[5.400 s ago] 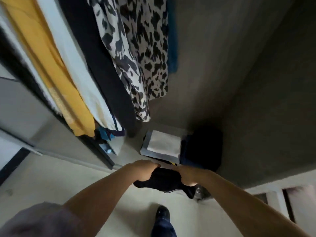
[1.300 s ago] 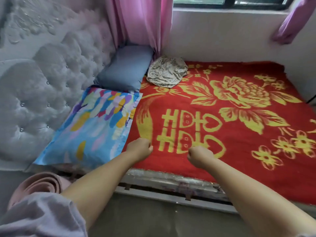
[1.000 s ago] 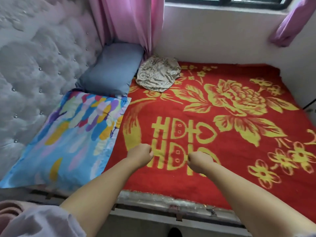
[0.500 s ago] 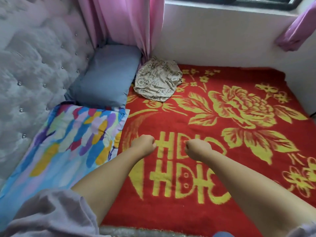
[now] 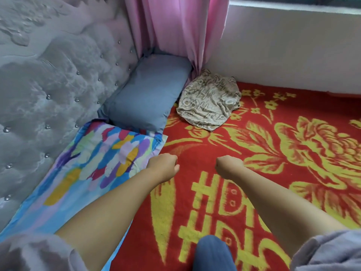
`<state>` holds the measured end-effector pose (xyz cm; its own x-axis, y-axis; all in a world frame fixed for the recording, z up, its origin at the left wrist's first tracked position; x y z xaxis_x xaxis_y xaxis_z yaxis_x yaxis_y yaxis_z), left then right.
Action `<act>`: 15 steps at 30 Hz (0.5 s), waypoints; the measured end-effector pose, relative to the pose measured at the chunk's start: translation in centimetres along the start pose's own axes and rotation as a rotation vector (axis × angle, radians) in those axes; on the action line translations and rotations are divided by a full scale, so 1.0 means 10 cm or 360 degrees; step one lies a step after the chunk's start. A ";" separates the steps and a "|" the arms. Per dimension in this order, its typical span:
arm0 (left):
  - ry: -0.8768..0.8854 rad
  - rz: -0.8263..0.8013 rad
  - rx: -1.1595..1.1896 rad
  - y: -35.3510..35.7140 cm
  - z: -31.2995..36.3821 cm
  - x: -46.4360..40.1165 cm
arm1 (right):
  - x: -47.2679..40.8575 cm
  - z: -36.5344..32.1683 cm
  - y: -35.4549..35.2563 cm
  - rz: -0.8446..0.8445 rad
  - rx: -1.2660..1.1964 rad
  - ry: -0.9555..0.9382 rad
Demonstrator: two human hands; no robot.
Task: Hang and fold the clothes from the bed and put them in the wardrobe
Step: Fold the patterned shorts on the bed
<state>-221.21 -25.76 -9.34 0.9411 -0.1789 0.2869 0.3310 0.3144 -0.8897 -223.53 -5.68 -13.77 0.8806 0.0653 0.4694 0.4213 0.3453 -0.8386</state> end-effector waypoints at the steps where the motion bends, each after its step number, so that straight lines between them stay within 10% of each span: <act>1: -0.0024 -0.0006 -0.0011 0.03 -0.03 -0.17 | -0.21 0.00 0.02 0.0002 -0.0004 -0.0036; 15: 0.0022 -0.0150 0.0108 1.85 0.27 -3.15 | -3.10 0.59 1.55 0.0001 -0.0212 0.0036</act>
<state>-244.52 -11.78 -33.88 0.9046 -0.2232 0.3630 0.4225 0.3579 -0.8327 -245.60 3.17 -39.74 0.8849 0.0438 0.4637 0.4445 0.2179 -0.8689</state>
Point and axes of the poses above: each hand's wrist, its own x-axis away from the middle knuckle, its own y-axis out of the palm, z = x × y, the point moved 10 cm from there along -x, towards the middle knuckle, and after that the axes turned 15 degrees about x, right-handed, at the moved point
